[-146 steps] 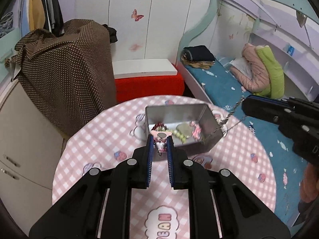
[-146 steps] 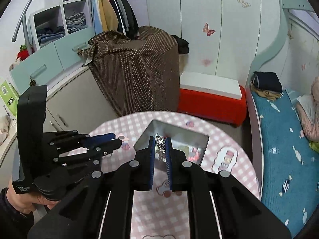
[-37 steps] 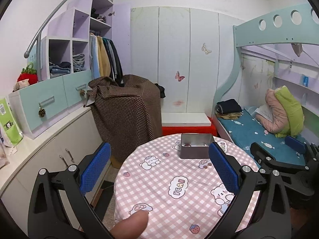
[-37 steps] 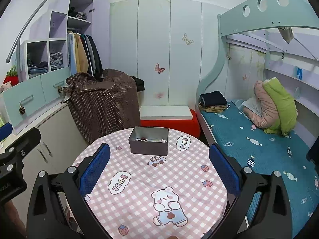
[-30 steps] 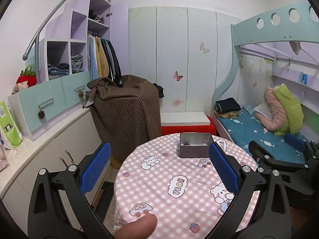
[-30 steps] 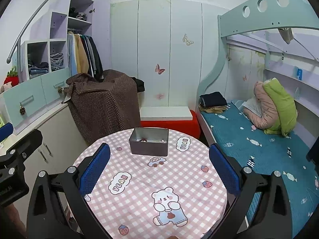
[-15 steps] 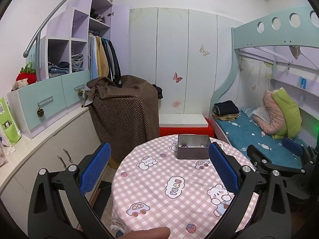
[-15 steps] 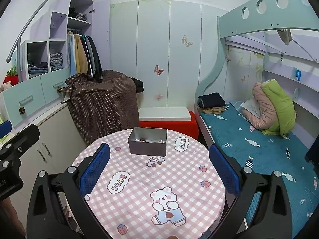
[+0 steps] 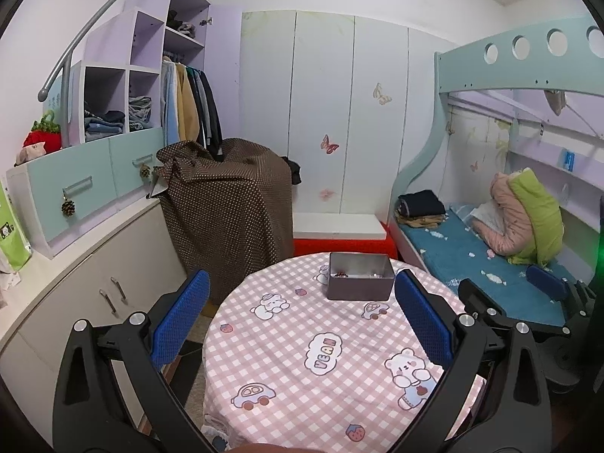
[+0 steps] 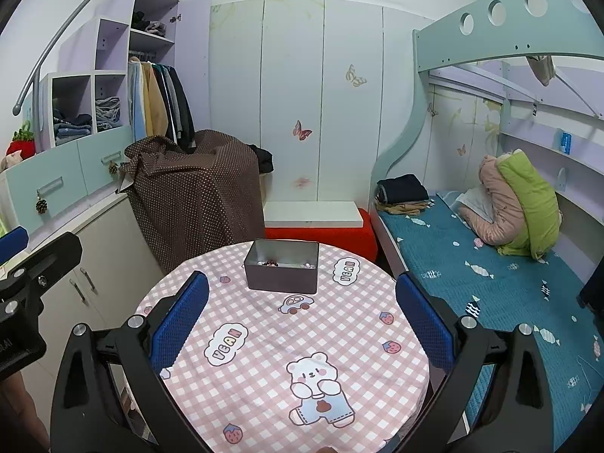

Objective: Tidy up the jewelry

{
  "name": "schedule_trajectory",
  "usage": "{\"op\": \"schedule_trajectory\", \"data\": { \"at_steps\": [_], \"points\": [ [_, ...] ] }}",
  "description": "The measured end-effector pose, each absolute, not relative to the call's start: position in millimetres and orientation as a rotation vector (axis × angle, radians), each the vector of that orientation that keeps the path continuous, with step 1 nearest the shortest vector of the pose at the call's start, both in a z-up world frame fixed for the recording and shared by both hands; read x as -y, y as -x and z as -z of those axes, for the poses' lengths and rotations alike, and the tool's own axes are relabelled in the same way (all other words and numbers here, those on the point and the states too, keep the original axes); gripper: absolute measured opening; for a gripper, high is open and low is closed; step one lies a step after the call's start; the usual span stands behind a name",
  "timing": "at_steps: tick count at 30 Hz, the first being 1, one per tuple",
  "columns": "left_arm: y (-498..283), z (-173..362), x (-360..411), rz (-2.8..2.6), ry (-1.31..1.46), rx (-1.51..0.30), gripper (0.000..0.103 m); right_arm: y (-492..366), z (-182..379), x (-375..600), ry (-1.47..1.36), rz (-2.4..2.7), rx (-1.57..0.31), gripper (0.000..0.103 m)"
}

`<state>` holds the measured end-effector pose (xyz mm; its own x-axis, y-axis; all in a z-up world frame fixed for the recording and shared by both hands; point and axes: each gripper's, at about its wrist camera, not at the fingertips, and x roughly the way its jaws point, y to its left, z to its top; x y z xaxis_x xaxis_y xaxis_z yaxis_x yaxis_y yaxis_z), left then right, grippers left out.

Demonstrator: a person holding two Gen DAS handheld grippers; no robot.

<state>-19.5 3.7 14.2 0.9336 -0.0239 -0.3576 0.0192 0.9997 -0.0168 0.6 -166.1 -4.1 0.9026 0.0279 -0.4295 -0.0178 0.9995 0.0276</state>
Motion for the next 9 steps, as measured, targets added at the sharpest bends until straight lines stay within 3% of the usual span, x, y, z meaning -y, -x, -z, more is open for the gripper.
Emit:
{"op": "schedule_trajectory", "data": {
  "at_steps": [9],
  "points": [
    [11.3,-7.5,-5.3,0.021,0.017,-0.39,0.098,-1.2,6.5,166.4,-0.02,-0.021,-0.447,0.096]
  ]
}}
